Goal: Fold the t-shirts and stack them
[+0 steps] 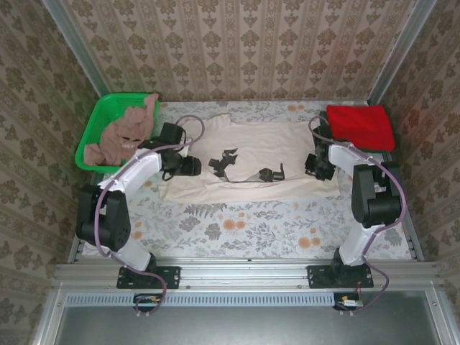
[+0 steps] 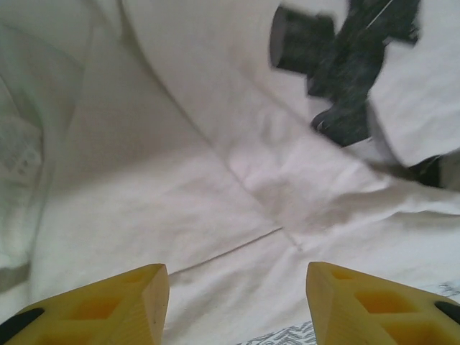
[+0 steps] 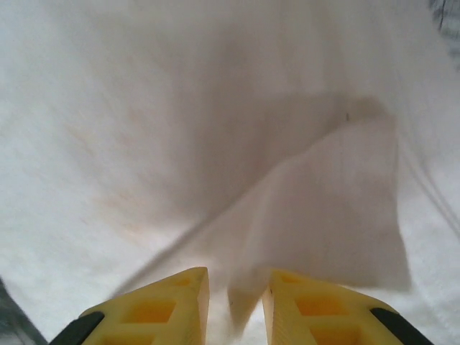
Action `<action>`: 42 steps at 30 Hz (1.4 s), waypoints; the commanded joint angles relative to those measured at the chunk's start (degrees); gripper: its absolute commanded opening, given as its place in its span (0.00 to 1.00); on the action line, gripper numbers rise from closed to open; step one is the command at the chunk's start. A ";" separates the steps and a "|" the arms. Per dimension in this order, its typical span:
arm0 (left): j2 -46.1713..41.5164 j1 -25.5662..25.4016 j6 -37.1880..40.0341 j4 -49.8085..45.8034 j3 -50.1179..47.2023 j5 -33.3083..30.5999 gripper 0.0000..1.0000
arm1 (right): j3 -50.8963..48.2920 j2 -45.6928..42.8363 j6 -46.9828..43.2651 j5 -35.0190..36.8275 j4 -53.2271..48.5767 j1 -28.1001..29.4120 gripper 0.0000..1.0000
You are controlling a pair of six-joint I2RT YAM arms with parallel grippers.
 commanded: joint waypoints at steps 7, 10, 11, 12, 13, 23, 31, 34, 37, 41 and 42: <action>-1.71 3.52 -2.59 2.88 -6.16 -1.88 0.56 | 12.46 5.57 -2.58 5.68 -7.21 -0.15 0.33; -1.41 3.83 -3.00 2.28 -7.03 -2.70 0.56 | 12.29 0.59 -3.36 8.27 -8.69 0.29 0.36; -1.58 3.85 -3.31 2.74 -7.84 -2.60 0.56 | 10.99 -1.92 -3.30 9.71 -8.98 0.38 0.40; -1.83 3.80 -3.58 3.17 -8.97 -2.44 0.56 | 8.89 -4.71 -3.31 10.56 -9.05 0.38 0.42; -2.16 3.82 -3.71 3.50 -9.86 -2.62 0.56 | 6.58 -7.18 -3.32 11.02 -8.83 0.38 0.43; -5.04 5.95 -4.34 2.90 -14.57 -4.56 0.58 | -12.98 -14.97 -2.14 10.62 -6.23 0.90 0.49; -6.22 8.26 -3.86 3.27 -16.44 -3.19 0.58 | -9.20 -5.96 -2.03 18.31 -8.65 -0.51 0.46; -6.57 8.28 -3.99 3.61 -16.55 -2.66 0.58 | -9.39 -4.22 -2.80 16.21 -7.33 -2.46 0.43; -6.62 8.28 -4.00 4.19 -16.70 -1.13 0.58 | -10.57 -4.15 -2.69 14.41 -6.35 -3.20 0.38; -5.97 8.27 -4.00 4.85 -17.12 -0.68 0.58 | -11.84 -6.41 -1.83 13.21 -6.59 -3.27 0.17; -5.77 8.28 -3.98 4.94 -17.17 -0.66 0.58 | -12.40 -7.64 -1.60 13.01 -6.62 -3.27 0.11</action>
